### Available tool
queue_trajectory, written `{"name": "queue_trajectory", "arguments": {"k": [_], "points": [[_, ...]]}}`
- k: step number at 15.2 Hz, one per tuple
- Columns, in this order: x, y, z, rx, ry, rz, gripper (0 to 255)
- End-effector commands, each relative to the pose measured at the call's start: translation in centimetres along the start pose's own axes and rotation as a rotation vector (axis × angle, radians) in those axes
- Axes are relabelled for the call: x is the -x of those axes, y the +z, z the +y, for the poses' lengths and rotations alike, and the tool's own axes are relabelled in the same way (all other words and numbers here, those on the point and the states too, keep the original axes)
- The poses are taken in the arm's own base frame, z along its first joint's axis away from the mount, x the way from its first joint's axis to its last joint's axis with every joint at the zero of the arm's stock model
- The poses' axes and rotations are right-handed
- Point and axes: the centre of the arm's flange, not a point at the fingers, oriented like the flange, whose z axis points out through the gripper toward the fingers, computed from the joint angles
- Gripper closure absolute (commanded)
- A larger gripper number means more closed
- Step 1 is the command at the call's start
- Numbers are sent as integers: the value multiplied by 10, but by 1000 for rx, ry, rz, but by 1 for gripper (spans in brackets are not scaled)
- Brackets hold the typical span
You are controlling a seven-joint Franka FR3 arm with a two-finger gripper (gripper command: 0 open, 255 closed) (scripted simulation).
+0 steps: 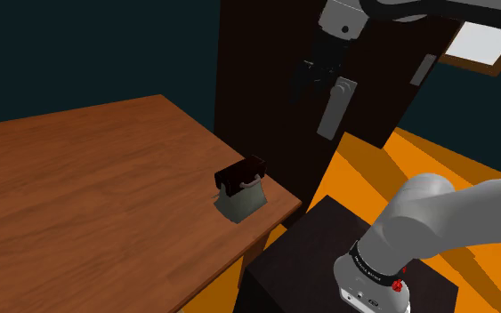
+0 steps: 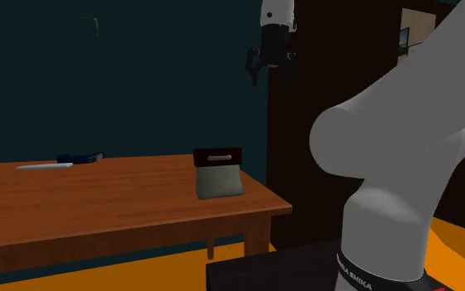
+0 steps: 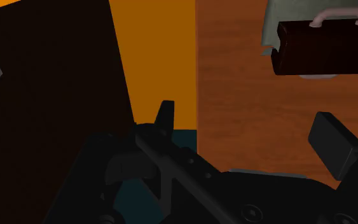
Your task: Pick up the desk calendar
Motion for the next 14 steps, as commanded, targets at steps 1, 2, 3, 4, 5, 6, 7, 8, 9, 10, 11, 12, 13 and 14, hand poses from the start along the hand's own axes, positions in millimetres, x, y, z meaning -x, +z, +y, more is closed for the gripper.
{"name": "queue_trajectory", "arguments": {"k": [1,2,3,4,5,6,7,8,9,10,11,12,13,14], "points": [[0,0,0,0,0,0,0],[1,11,-10,19,102,-11,0],[2,22,-19,39,204,-23,0],[1,33,-29,58,306,-34,0],[0,45,-38,78,408,-46,0],[-2,56,-47,97,510,-57,0],[-5,68,-55,117,612,-68,0],[-9,80,-62,136,714,-80,0],[-13,92,-69,156,815,-91,0],[-17,105,-76,175,917,-103,0],[-23,117,-81,195,1019,-114,0],[-28,130,-86,214,1121,-125,0],[-34,143,-90,234,1223,-137,0],[-40,156,-93,253,1325,-148,0]]}}
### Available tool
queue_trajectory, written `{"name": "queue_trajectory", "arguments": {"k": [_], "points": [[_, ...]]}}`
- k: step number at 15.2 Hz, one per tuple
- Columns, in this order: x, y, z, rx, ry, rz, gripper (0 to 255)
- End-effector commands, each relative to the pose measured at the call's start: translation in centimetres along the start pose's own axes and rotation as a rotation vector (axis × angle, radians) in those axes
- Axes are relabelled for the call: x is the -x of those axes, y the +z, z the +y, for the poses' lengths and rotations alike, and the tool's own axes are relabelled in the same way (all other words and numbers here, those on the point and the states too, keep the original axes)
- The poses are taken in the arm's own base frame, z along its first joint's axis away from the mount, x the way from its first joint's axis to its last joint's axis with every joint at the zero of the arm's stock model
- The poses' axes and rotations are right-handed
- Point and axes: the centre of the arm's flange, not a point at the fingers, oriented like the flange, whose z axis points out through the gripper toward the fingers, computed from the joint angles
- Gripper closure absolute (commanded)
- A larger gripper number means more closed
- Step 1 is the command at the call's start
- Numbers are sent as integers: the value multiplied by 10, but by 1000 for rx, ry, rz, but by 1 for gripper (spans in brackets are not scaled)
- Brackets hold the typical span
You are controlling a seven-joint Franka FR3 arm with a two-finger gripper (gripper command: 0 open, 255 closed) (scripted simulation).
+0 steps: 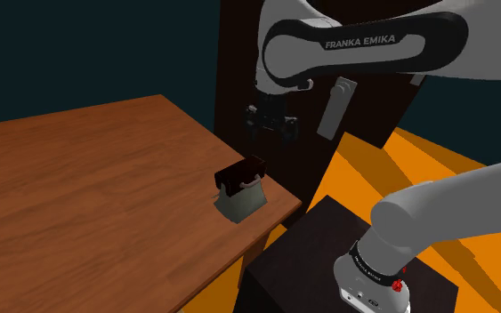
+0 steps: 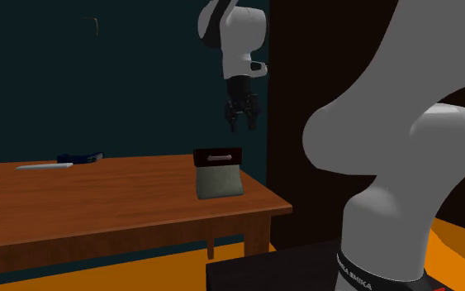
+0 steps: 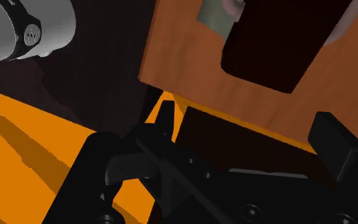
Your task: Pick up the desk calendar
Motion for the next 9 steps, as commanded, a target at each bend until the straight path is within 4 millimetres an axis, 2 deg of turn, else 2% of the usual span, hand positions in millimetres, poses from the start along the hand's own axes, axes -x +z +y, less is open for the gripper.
{"name": "queue_trajectory", "arguments": {"k": [1,2,9], "points": [[3,23,-19,40,226,-23,0],[2,28,-23,49,274,-28,0],[4,65,-27,49,274,-28,0]]}}
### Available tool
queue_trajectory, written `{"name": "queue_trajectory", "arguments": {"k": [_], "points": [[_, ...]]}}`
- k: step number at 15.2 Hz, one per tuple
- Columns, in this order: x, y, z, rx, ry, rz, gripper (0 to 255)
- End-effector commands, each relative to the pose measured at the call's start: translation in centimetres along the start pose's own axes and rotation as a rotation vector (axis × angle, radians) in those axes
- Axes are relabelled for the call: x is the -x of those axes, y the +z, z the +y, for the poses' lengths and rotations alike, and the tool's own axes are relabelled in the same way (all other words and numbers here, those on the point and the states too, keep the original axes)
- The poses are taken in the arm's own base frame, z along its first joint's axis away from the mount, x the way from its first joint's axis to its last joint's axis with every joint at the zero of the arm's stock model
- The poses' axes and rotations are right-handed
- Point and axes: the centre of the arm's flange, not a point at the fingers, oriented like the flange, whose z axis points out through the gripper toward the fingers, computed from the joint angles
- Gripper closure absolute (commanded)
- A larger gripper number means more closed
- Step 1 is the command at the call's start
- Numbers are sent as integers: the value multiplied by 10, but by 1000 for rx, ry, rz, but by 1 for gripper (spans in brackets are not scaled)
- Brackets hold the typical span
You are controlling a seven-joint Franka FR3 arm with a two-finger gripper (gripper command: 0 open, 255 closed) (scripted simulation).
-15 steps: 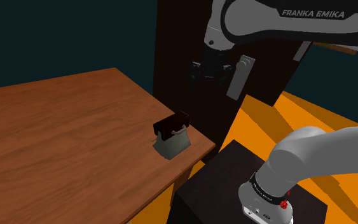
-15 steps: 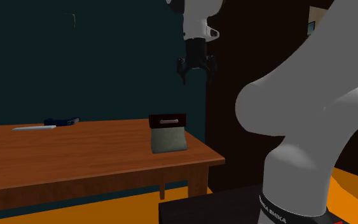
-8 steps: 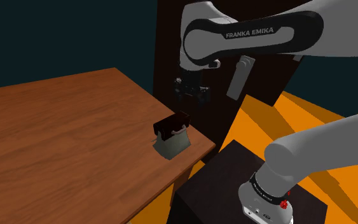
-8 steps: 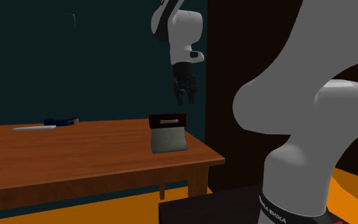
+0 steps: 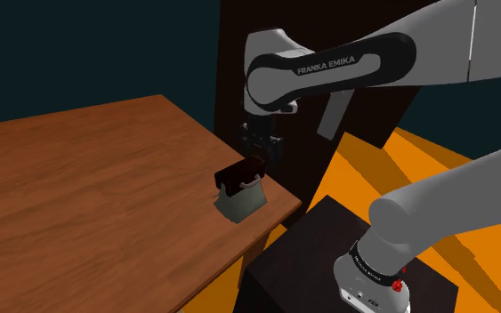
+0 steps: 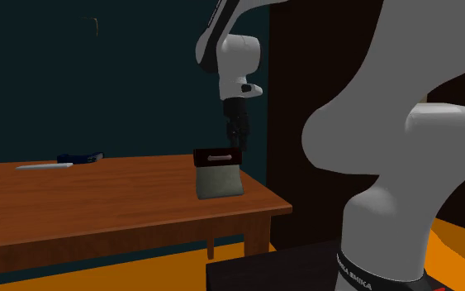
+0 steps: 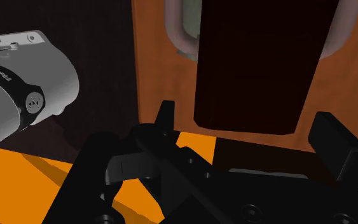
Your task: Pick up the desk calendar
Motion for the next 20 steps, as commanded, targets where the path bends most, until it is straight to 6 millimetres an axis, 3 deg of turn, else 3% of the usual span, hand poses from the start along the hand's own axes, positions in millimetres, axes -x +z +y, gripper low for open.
{"name": "queue_trajectory", "arguments": {"k": [1,2,3,12,20], "points": [[0,9,-2,0,1,0,0],[0,9,-2,0,1,0,0],[0,10,-2,0,1,0,255],[0,9,-2,0,1,0,255],[-2,-33,4,0,1,0,255]]}}
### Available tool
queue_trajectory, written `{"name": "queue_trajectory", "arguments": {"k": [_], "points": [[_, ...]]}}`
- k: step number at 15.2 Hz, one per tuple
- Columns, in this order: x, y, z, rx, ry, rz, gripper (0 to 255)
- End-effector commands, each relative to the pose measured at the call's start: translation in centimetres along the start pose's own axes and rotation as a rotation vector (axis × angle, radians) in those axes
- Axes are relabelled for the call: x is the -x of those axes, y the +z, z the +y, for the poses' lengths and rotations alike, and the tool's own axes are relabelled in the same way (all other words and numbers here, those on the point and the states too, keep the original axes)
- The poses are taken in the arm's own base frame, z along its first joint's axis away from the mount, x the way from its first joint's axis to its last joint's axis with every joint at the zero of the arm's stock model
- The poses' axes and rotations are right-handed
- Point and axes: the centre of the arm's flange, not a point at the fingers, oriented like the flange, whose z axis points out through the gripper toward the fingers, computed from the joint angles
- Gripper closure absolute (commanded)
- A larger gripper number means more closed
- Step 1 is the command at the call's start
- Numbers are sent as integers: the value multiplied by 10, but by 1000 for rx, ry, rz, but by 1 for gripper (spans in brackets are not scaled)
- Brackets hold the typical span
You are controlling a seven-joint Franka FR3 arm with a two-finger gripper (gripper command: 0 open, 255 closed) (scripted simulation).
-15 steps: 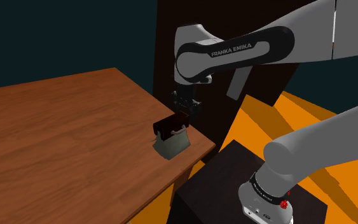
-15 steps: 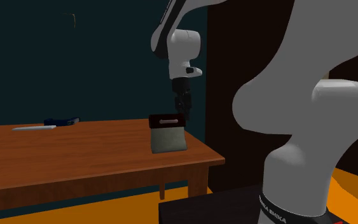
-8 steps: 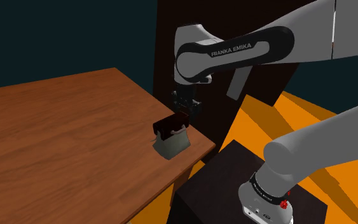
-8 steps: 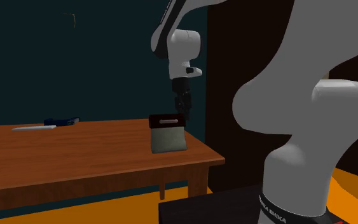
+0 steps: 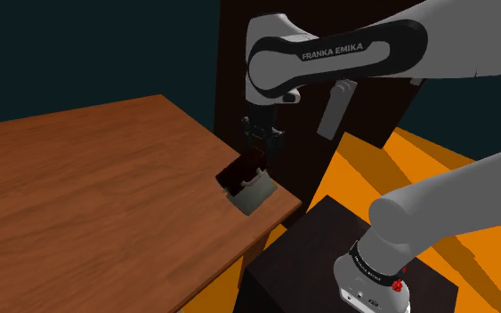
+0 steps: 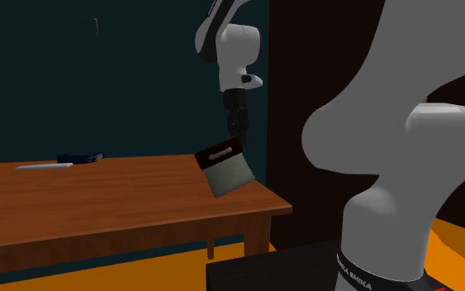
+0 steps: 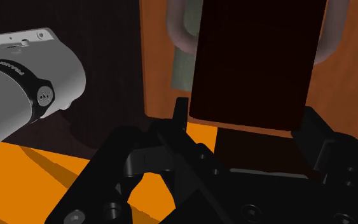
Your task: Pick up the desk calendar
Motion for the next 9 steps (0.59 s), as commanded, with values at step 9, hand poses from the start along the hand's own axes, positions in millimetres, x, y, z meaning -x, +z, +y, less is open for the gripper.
{"name": "queue_trajectory", "arguments": {"k": [9], "points": [[-3,-44,6,-1,0,0,255]]}}
